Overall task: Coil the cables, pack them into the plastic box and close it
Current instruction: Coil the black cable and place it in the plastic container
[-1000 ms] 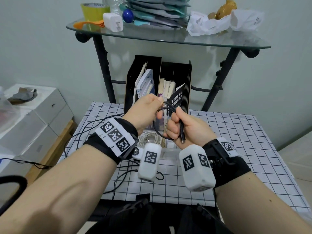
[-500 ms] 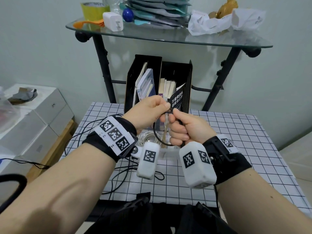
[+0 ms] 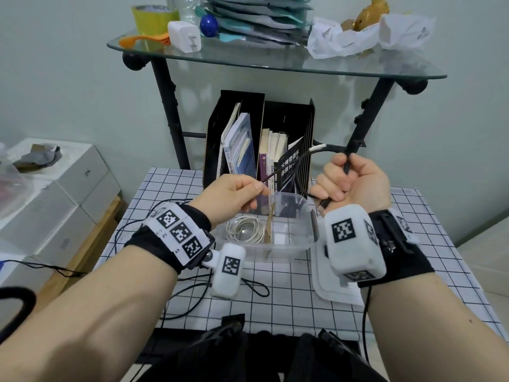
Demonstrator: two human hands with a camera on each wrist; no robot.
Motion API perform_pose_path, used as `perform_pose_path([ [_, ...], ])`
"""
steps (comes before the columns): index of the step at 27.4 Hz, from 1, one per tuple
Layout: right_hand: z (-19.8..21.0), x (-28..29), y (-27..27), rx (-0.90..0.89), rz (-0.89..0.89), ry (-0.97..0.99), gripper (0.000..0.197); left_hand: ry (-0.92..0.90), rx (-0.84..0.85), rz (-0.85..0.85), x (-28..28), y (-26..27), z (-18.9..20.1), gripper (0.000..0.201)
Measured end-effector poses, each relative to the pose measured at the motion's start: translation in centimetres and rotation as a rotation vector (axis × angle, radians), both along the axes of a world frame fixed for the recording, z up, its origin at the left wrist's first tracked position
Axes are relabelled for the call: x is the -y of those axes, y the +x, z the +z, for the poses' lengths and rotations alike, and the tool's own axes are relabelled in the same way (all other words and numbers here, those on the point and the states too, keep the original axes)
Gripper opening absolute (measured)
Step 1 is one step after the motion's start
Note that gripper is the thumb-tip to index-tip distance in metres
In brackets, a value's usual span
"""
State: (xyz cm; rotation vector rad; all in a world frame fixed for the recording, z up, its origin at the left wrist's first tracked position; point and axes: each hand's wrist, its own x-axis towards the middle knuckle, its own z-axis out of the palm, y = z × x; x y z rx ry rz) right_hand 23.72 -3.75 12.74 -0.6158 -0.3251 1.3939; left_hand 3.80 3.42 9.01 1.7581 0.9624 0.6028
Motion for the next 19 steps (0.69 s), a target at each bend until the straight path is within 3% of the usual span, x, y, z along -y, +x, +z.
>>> perform_pose_path([
  [3,0.4,0.1,0.9,-0.010,-0.148,-0.002,0.016,0.010,-0.026,0.020,-0.1,-0.6,-0.2,0.024],
  [8,0.8,-0.3,2.3,-0.060,-0.387,-0.031,0.033,0.036,-0.060,0.082,-0.3,-0.9,-0.6,0.012],
  [19,-1.4,-1.3,1.0,0.061,-0.378,0.042,0.025,0.114,-0.178,-0.156,1.7,0.4,2.2,0.009],
])
